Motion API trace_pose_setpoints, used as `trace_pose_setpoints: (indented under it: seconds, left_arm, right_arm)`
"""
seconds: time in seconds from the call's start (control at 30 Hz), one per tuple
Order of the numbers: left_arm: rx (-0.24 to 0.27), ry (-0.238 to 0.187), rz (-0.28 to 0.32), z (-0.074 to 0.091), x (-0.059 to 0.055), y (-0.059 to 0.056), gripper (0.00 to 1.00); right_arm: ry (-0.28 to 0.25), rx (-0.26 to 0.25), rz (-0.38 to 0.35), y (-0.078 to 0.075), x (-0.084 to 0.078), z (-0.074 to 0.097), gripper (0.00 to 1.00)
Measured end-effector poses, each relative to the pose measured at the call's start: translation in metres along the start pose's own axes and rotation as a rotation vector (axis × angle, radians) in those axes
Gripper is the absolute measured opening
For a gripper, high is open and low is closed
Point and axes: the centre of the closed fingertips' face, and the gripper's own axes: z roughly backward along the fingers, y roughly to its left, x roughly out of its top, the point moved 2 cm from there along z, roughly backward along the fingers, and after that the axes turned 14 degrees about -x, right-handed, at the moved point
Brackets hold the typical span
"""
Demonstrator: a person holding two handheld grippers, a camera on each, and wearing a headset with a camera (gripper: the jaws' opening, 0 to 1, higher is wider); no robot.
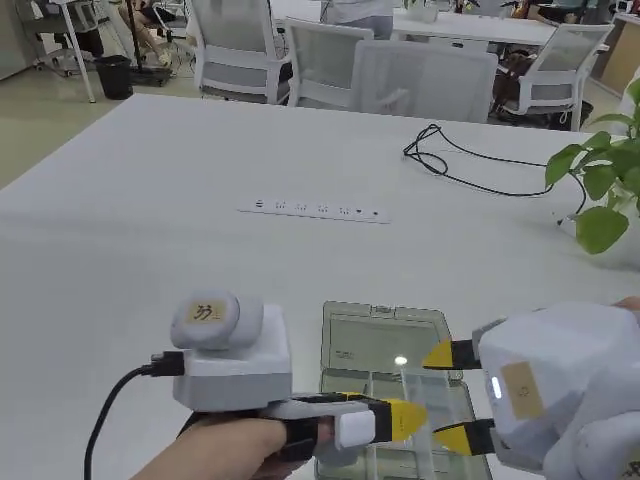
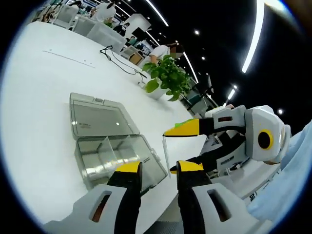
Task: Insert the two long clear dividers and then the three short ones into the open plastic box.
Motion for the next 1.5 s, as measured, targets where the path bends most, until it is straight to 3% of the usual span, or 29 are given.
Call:
trace_pose_setpoints:
  seconds: [0.2,0.33,0.77,0.9,0.97,1.07,1.1,1.3,1.5]
  left_arm:
    - [-0.016,-0.021,0.057,0.001,-0.003,0.000,0.06]
    - [-0.044,-0.051,0.091,0.001,-0.003,-0.003,0.00]
    - [-0.064,-0.044,0.109,0.000,-0.006,-0.007,0.00]
    - [-0.081,-0.031,0.057,0.001,-0.003,-0.009,0.00]
    - [-0.080,-0.015,0.027,0.003,-0.003,-0.009,0.00]
    - [-0.089,0.024,-0.033,0.005,-0.005,-0.009,0.00]
    - [-0.095,0.049,-0.081,0.007,-0.006,-0.009,0.00]
    - [-0.122,0.149,-0.248,0.010,-0.012,-0.013,0.00]
    - [-0.168,0.185,-0.414,0.010,-0.013,-0.024,0.00]
  right_arm:
    - [-0.008,0.002,0.003,0.001,0.006,-0.003,0.32]
    - [-0.011,0.004,0.013,0.003,0.008,-0.004,0.32]
    - [-0.022,0.033,0.008,0.005,0.007,-0.001,0.34]
    - [-0.045,0.054,-0.107,0.000,0.008,0.002,0.41]
    - [-0.048,0.056,-0.158,-0.007,0.006,0.005,0.39]
    - [-0.063,0.073,-0.243,-0.013,0.006,0.010,0.38]
    - [-0.074,0.091,-0.261,-0.015,0.006,0.012,0.37]
    - [-0.095,0.151,-0.334,-0.022,0.006,0.021,0.31]
    - [-0.084,0.232,-0.364,-0.017,0.007,0.025,0.22]
